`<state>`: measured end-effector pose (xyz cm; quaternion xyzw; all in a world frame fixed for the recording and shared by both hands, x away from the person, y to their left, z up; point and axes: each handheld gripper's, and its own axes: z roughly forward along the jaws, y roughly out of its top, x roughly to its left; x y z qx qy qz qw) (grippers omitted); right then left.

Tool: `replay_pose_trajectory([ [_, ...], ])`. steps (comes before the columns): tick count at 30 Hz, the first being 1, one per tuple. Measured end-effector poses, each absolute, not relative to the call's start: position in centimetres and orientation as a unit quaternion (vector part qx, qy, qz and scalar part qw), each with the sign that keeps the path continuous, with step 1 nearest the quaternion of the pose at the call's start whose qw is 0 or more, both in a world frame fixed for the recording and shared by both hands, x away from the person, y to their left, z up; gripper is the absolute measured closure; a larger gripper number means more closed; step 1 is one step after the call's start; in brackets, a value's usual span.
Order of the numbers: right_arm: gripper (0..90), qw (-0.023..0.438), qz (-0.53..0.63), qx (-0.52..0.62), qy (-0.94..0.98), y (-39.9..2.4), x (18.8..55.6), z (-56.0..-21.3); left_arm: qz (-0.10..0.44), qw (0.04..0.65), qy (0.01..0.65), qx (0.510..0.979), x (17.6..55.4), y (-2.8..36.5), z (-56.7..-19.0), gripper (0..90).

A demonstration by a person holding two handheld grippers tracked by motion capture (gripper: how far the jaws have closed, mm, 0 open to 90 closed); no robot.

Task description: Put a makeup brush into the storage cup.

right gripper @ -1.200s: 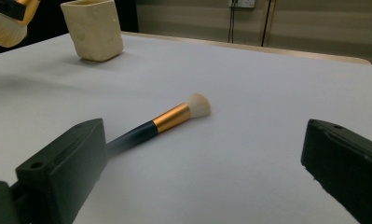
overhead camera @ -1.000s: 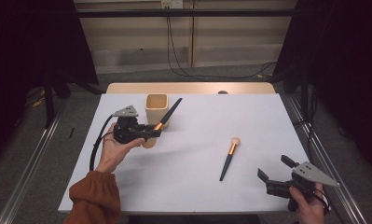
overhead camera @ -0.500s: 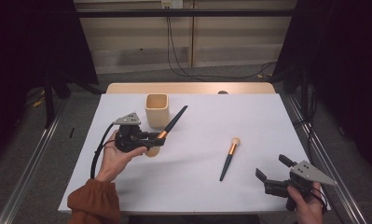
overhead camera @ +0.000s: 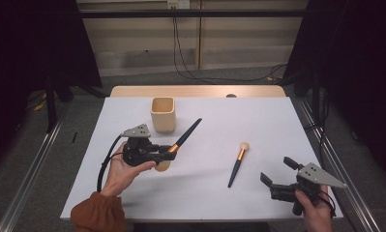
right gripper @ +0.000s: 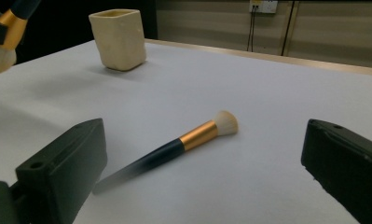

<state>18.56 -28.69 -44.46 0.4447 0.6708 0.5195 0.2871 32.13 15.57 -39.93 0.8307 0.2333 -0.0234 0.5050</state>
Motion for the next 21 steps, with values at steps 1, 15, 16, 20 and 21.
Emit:
replay_pose_trajectory([
  [1, 0.0, 0.286, 0.52, 0.444, 0.672, -28.6, 18.6, -44.4, -0.026, 0.507, 0.231, 0.83, 32.0, 15.4, -40.0, 66.9],
  [15, 0.0, 0.253, 0.545, 0.415, 0.683, -27.1, 19.7, -43.4, -0.05, 0.487, 0.202, 0.849, 30.7, 13.8, -39.7, 66.9],
  [16, 0.1, 0.25, 0.548, 0.411, 0.684, -27.0, 19.7, -43.4, -0.052, 0.486, 0.201, 0.849, 30.7, 13.7, -39.7, 66.9],
  [20, 0.0, 0.243, 0.552, 0.397, 0.692, -26.2, 20.0, -43.0, -0.062, 0.472, 0.192, 0.858, 30.2, 13.2, -39.4, 66.9],
  [21, 0.0, 0.239, 0.553, 0.39, 0.696, -26.0, 20.1, -42.9, -0.065, 0.47, 0.189, 0.86, 30.1, 13.1, -39.4, 66.9],
])
